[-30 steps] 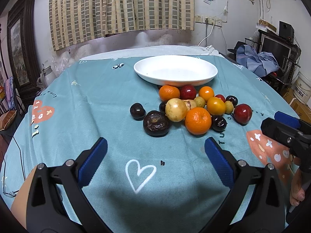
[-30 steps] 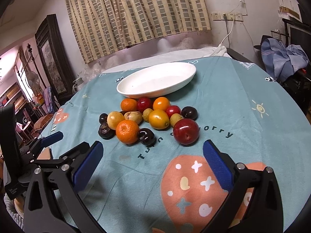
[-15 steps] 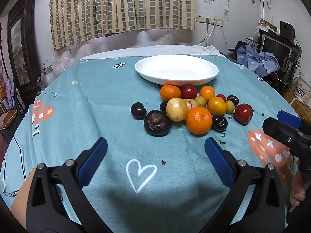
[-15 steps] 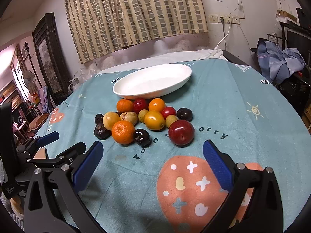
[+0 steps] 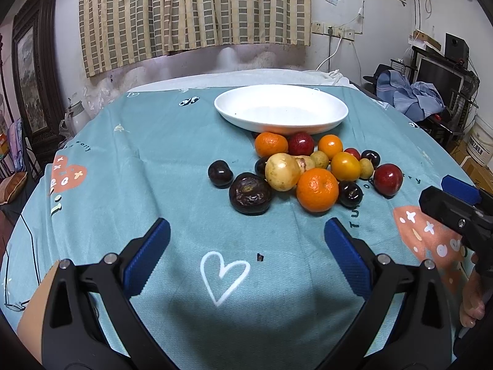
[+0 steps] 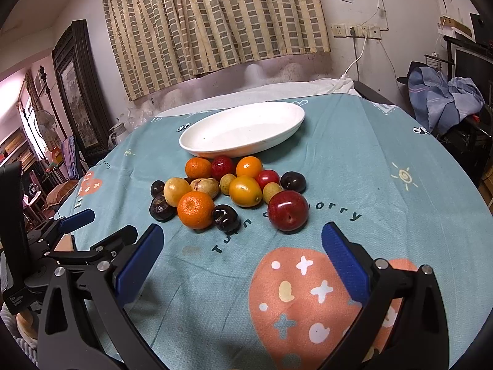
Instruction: Organize fruits
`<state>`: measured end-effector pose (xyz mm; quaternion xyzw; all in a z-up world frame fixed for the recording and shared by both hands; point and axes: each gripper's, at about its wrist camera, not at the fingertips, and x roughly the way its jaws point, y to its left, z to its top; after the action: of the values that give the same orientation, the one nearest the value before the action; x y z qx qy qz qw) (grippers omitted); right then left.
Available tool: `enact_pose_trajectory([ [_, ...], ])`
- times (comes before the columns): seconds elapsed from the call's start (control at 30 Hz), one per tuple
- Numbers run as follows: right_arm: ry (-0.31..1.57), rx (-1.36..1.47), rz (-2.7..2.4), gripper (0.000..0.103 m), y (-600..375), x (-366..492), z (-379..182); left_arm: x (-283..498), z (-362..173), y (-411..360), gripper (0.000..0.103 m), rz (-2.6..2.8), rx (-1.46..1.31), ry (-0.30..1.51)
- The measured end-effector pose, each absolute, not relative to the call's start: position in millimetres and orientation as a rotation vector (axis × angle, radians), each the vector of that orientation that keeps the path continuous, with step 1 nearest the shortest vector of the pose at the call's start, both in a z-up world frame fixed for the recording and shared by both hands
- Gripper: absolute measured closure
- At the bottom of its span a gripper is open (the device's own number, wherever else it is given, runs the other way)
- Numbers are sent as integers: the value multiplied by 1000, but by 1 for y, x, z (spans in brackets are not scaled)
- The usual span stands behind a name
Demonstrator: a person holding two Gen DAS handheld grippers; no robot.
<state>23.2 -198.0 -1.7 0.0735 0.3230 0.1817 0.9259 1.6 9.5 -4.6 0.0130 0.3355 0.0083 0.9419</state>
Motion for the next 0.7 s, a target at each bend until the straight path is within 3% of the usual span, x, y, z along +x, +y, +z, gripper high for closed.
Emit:
enact_pose_trajectory([
  [0.7, 667, 150, 371, 1, -198, 24, -2, 2, -5, 9, 2, 17, 27, 687],
])
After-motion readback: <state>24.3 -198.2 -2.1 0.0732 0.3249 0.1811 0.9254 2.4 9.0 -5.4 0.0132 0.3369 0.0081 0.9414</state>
